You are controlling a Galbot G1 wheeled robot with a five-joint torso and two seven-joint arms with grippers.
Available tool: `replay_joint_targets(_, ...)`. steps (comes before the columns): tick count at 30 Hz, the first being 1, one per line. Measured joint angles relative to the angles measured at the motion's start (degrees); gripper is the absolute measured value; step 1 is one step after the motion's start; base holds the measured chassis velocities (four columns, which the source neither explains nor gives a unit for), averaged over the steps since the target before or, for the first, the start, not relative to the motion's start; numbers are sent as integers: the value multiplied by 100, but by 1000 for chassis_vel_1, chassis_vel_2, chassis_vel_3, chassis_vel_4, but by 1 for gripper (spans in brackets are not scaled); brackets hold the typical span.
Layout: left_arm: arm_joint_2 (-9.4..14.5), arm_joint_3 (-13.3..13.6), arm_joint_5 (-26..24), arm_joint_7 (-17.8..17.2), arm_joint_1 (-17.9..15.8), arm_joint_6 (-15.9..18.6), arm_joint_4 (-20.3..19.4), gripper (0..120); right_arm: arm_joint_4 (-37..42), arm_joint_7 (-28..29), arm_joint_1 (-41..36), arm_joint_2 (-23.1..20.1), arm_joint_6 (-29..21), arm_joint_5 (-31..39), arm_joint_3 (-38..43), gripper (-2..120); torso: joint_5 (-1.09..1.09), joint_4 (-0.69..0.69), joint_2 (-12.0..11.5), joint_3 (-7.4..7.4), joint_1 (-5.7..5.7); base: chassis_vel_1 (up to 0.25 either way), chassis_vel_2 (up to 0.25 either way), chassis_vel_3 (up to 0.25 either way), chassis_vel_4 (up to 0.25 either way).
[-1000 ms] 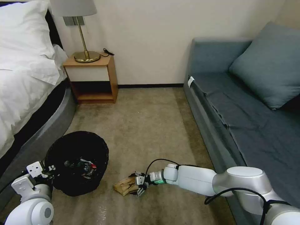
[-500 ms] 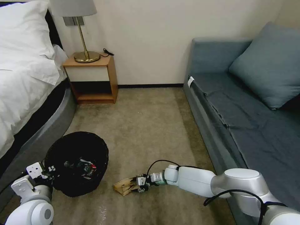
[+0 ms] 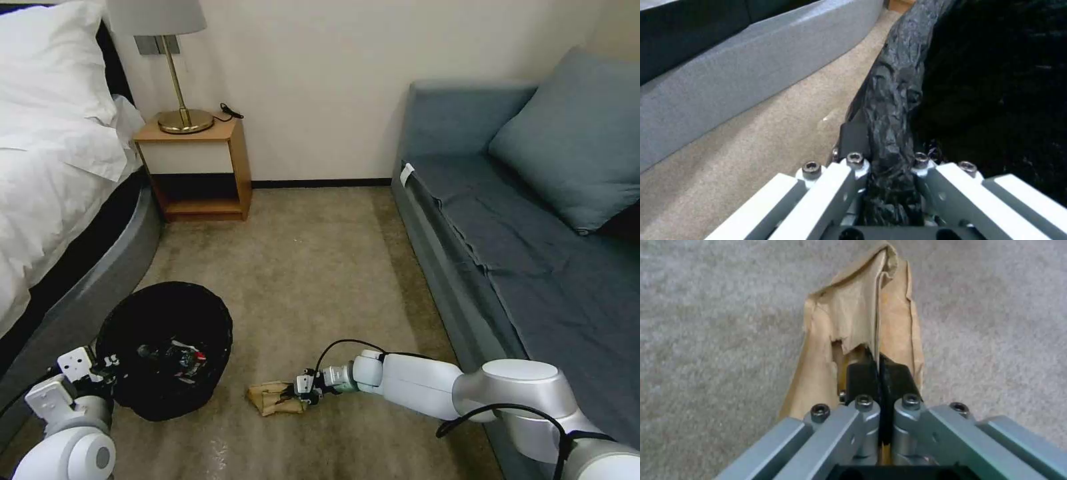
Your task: Pick up the trash bin, then pick up the garbage on the floor and place it into the trash bin.
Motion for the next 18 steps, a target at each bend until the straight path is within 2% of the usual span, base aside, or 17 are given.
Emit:
replay_joint_targets(7,19,-17,0,-5,-44,7,37,3,284,6,139,-237,74,-6,190,0,1,1,0,0,0,0,0,0,0)
replay_joint_targets(9,36,-40,0,-12,-60,12,73,3,551,41,256,-550,92,-58,396,0,1,1,0,0,0,0,0,0,0)
replay_joint_targets(11,42,-45,0,-12,-65,14,85,3,624,53,285,-653,97,-94,478,0,2,1,0,0,0,0,0,0,0)
replay_joint_targets(14,84,-51,-6,-14,-92,39,112,3,1184,60,435,-1418,149,-422,1155,0,0,-3,0,0,0,0,0,0,0)
replay_joint_targets(16,92,-46,-13,-15,-104,54,112,3,1376,62,474,-1564,102,-421,1320,0,1,-3,0,0,0,0,0,0,0)
replay_joint_targets(18,113,-26,-27,-16,-144,85,112,3,1952,65,565,-1868,-46,-405,1783,0,-1,-4,0,0,0,0,0,0,0)
